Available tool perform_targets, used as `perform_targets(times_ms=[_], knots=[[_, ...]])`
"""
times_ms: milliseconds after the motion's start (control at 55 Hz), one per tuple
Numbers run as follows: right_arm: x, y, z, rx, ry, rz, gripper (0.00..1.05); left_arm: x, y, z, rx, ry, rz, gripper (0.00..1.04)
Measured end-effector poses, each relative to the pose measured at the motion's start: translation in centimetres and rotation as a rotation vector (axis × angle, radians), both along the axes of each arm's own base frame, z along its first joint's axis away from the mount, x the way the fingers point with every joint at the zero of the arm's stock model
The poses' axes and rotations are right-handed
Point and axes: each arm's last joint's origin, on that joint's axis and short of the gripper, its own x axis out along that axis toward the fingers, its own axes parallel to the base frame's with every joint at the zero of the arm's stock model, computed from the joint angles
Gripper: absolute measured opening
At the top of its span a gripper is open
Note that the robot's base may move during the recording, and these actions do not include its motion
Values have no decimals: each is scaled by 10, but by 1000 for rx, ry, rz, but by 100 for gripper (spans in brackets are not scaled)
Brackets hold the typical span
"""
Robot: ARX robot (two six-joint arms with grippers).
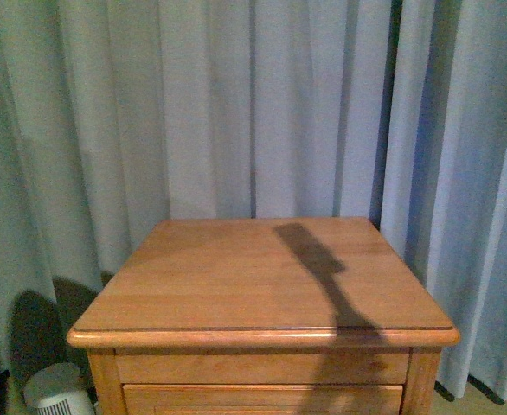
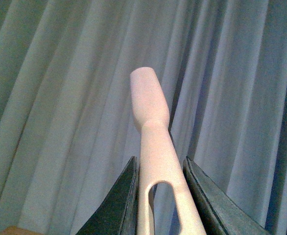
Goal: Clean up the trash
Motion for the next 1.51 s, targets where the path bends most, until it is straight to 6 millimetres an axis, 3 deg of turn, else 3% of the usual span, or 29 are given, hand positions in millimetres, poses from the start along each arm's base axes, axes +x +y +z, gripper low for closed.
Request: perform_targets(times_ms=[345, 1508], knots=[[-5, -14, -18, -12, 11, -44, 23, 0, 0, 0, 0, 0, 0, 29], [-6, -16, -17, 29, 13, -75, 23, 0, 0, 0, 0, 0, 0, 29]])
